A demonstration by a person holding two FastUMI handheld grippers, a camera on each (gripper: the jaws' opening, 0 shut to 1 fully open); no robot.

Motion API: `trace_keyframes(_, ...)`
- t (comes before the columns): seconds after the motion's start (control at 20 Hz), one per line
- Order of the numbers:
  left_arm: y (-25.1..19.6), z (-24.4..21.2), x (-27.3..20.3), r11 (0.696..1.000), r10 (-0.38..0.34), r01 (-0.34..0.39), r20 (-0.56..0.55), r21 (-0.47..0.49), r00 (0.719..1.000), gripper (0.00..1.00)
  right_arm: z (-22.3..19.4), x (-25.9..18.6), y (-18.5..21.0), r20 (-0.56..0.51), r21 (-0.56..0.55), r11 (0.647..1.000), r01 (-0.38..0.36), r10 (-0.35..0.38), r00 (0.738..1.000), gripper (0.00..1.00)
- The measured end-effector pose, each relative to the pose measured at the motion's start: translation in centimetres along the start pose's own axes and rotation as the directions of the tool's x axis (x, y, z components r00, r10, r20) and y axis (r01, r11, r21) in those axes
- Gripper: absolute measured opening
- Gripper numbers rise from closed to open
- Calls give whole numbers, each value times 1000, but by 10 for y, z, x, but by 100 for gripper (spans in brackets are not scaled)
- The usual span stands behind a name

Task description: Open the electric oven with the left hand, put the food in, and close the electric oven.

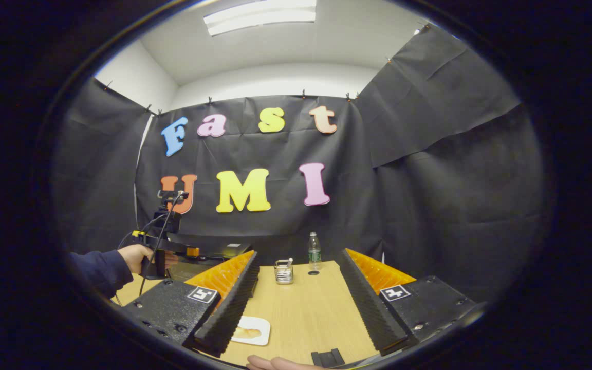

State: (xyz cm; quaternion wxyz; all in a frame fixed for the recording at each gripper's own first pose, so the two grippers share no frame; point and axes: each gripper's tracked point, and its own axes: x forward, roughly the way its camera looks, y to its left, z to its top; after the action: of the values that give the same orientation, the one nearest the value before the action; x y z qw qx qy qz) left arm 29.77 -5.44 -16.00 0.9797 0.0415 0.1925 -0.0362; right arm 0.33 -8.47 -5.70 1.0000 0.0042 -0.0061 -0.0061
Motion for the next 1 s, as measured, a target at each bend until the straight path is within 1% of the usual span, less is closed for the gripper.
trace_keyframes(0.05, 0, 4, 4, 1000, 0, 0, 14, -27, 1000, 100, -3, 1, 3, -3, 7, 1000, -8, 8, 1000, 96)
trace_keyframes(0.1, -2, -3, 1, 998, -3, 1, -35, -63, 999, 100, -4, 2, 6, -6, 15, 1000, -18, 18, 1000, 96)
trace_keyframes(0.15, -1, -2, -3, 997, -2, 0, -29, -75, 1000, 99, -7, 1, 11, -15, 15, 999, -32, 33, 999, 96)
trace_keyframes(0.25, -4, -4, -13, 999, 5, -7, -32, -43, 999, 100, -14, 1, 15, -33, 6, 999, -54, 55, 998, 96)
trace_keyframes(0.3, -4, -8, -17, 999, 4, -6, -33, -53, 999, 100, -13, 1, 16, -34, 5, 999, -54, 54, 998, 96)
trace_keyframes(0.35, -6, -15, -23, 998, 5, -8, -36, -63, 999, 100, -12, 1, 15, -36, 1, 999, -46, 46, 998, 96)
trace_keyframes(0.45, -7, -25, -37, 998, 4, -8, -64, -54, 998, 100, -14, 2, 14, -47, -8, 1000, -20, 20, 999, 96)
trace_keyframes(0.6, -9, -42, -55, 999, 6, -10, -87, -49, 996, 100, -13, 0, 25, -55, -11, 1000, -28, 27, 998, 96)
trace_keyframes(0.7, -12, -53, -68, 999, 6, -9, -68, -44, 998, 100, -14, 1, 29, -57, -11, 1000, -27, 26, 998, 96)
trace_keyframes(0.85, -14, -77, -83, 999, 9, -12, -62, -47, 998, 100, -27, 4, 45, -80, -41, 998, -53, 49, 996, 96)
trace_keyframes(1.0, -16, -89, -91, 1000, 12, -12, 1, -25, 1000, 99, -36, 10, 56, -101, -79, 995, -63, 55, 993, 96)
